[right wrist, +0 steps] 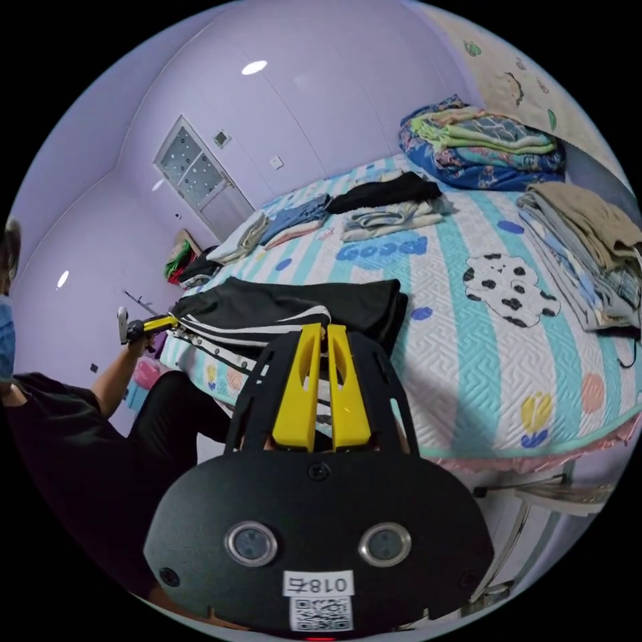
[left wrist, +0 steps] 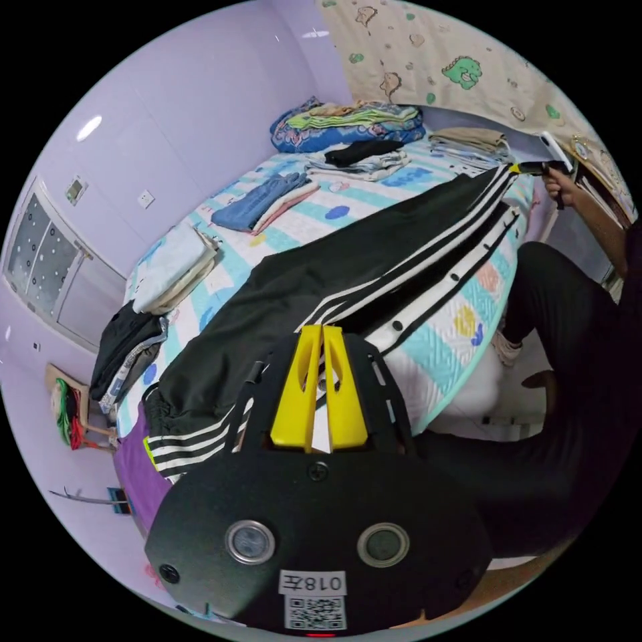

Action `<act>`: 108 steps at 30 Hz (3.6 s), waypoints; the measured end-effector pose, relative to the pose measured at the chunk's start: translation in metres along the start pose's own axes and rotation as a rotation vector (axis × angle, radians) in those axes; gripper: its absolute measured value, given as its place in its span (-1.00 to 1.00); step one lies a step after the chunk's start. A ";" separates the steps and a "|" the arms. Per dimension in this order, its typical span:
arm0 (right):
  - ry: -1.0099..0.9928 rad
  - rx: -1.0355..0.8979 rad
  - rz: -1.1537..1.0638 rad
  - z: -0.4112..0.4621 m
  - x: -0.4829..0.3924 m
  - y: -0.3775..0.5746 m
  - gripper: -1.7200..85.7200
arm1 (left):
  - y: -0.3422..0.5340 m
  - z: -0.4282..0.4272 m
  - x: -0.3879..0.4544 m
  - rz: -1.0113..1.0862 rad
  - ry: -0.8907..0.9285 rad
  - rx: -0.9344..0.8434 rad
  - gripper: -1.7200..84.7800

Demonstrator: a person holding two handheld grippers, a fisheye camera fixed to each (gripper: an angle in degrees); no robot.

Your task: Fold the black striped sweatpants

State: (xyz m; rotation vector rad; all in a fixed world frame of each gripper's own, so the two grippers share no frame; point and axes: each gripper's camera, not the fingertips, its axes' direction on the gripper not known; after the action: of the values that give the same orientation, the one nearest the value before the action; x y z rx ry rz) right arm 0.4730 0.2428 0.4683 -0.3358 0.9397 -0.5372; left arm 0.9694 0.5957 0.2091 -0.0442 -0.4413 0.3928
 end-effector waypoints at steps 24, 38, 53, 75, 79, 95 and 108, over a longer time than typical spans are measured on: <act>-0.350 0.081 0.418 0.107 0.074 0.139 -0.65 | 0.021 0.039 0.036 -0.119 0.251 0.105 -0.78; -0.370 0.119 0.506 0.154 0.079 0.154 -0.61 | -0.036 0.146 0.134 0.022 0.342 0.107 -0.79; -0.375 0.089 0.560 0.198 0.071 0.128 -0.84 | 0.113 0.206 0.040 -0.773 0.742 0.413 -0.82; -0.482 0.262 0.770 0.215 0.071 0.138 -0.75 | 0.366 0.169 -0.140 -1.616 0.256 0.537 -0.62; -0.468 0.216 0.734 0.220 0.059 0.137 -0.67 | 0.357 0.188 -0.161 -1.649 0.278 0.482 -0.67; -0.351 0.201 0.711 0.218 0.060 0.105 -0.89 | 0.208 0.105 -0.143 -1.192 0.288 0.609 -0.73; -0.515 0.209 0.773 0.201 0.090 0.112 -0.91 | -0.372 0.241 0.100 0.040 0.682 0.086 -0.77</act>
State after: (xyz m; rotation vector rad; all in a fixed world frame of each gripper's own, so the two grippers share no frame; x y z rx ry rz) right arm 0.7155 0.2923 0.4640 0.0933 0.4446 0.1659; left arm 1.0848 0.2795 0.5146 -0.0995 0.2495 0.4101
